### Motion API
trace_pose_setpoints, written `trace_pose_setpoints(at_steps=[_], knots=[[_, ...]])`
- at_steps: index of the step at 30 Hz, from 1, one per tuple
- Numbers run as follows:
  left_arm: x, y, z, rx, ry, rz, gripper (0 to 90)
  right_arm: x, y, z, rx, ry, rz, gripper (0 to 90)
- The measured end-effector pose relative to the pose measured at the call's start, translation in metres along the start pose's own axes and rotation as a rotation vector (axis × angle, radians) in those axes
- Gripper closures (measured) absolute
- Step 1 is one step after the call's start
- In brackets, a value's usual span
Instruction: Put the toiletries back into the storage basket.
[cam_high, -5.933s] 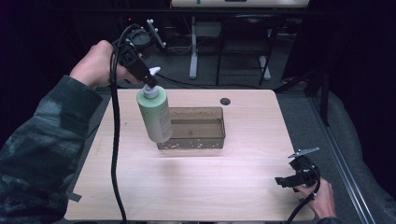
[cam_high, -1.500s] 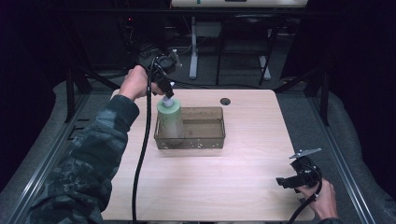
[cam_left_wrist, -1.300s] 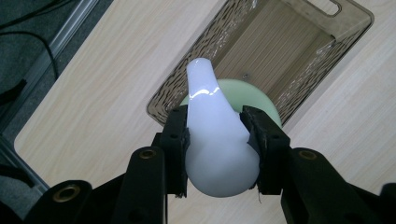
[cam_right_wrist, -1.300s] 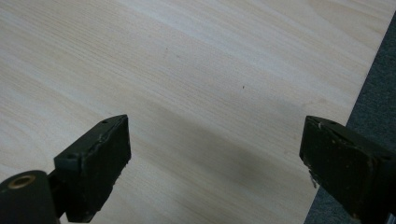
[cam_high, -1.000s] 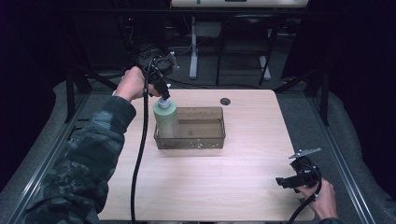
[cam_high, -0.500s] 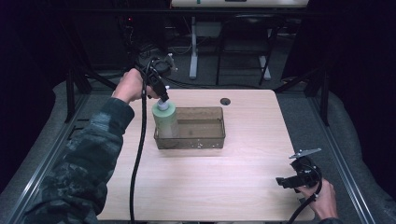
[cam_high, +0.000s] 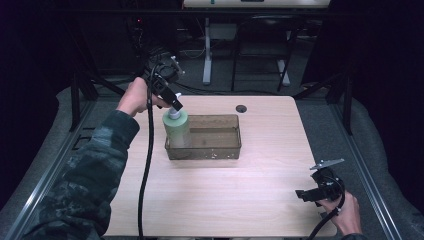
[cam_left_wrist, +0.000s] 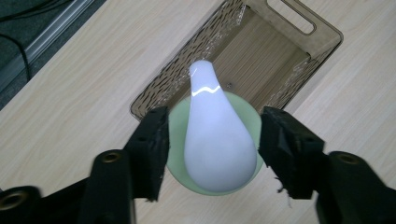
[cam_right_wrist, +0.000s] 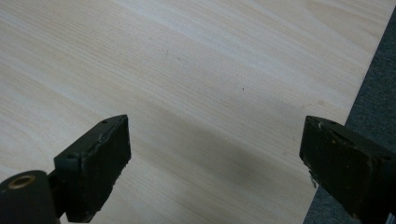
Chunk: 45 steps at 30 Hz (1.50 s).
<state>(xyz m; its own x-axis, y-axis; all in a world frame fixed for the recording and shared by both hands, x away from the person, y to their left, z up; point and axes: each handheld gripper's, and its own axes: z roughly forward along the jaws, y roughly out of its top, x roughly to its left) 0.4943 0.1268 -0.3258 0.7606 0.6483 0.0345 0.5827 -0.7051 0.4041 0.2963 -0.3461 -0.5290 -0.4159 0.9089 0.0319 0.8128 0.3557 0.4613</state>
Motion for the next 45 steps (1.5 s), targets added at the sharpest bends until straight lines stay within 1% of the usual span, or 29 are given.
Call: trace_pose_setpoints(at_steps=[1,3,7,10,12,14,17,19,21,24,25,28,32,36,38,40,43,45], knots=[[0.000,-0.001,-0.001,-0.006,0.002,-0.002,38.0,0.000,0.000,0.000,-0.001,0.000,0.000,8.3],[-0.001,-0.004,-0.002,-0.023,0.000,-0.008,33.7,0.000,0.000,0.000,0.000,0.000,-0.001,8.3],[-0.002,-0.010,-0.007,-0.052,0.002,-0.024,21.3,0.000,0.000,0.000,0.000,0.000,-0.002,8.4],[-0.003,-0.015,-0.013,-0.082,0.003,-0.033,14.7,0.000,0.000,0.000,0.000,-0.001,-0.001,8.4],[-0.005,-0.019,-0.017,-0.107,0.002,-0.039,14.2,0.001,0.000,0.000,0.000,-0.001,-0.003,8.4],[-0.007,-0.023,-0.020,-0.118,0.015,-0.036,12.0,0.001,0.000,0.000,-0.001,-0.001,-0.004,8.3],[-0.010,-0.029,-0.020,-0.119,0.018,-0.034,9.5,0.001,0.000,0.000,-0.002,-0.001,-0.003,8.3],[-0.010,-0.035,-0.020,-0.128,0.007,-0.040,8.8,0.001,0.000,0.000,-0.002,-0.001,0.000,8.2],[-0.011,-0.040,-0.019,-0.130,0.018,-0.042,7.8,0.001,0.000,0.000,-0.002,-0.001,0.001,8.1],[-0.013,-0.048,-0.018,-0.126,0.022,-0.042,4.6,0.001,0.000,0.000,-0.003,0.004,0.005,7.7],[-0.014,-0.051,-0.018,-0.126,0.019,-0.043,3.5,0.001,0.000,0.000,-0.003,-0.003,0.000,7.6],[-0.017,-0.060,-0.018,-0.130,0.018,-0.042,1.5,0.001,0.000,0.000,-0.009,-0.005,-0.004,6.6],[-0.021,-0.071,-0.017,-0.136,0.019,-0.039,0.4,0.001,0.000,0.001,-0.007,-0.004,-0.001,4.9],[-0.025,-0.083,-0.016,-0.146,0.013,-0.047,0.0,0.001,0.000,0.001,-0.010,-0.005,-0.002,4.1],[-0.027,-0.089,-0.013,-0.142,0.019,-0.055,0.0,0.001,0.000,0.000,-0.007,-0.008,-0.003,4.0],[-0.029,-0.096,-0.011,-0.148,0.010,-0.063,0.0,0.001,0.000,0.001,-0.004,-0.009,-0.001,4.0],[-0.032,-0.106,-0.007,-0.148,0.013,-0.067,0.0,0.002,0.000,0.001,-0.004,-0.010,-0.006,4.0],[-0.034,-0.113,-0.004,-0.152,0.008,-0.070,0.0,0.002,0.000,0.001,-0.003,-0.009,-0.005,4.1]])
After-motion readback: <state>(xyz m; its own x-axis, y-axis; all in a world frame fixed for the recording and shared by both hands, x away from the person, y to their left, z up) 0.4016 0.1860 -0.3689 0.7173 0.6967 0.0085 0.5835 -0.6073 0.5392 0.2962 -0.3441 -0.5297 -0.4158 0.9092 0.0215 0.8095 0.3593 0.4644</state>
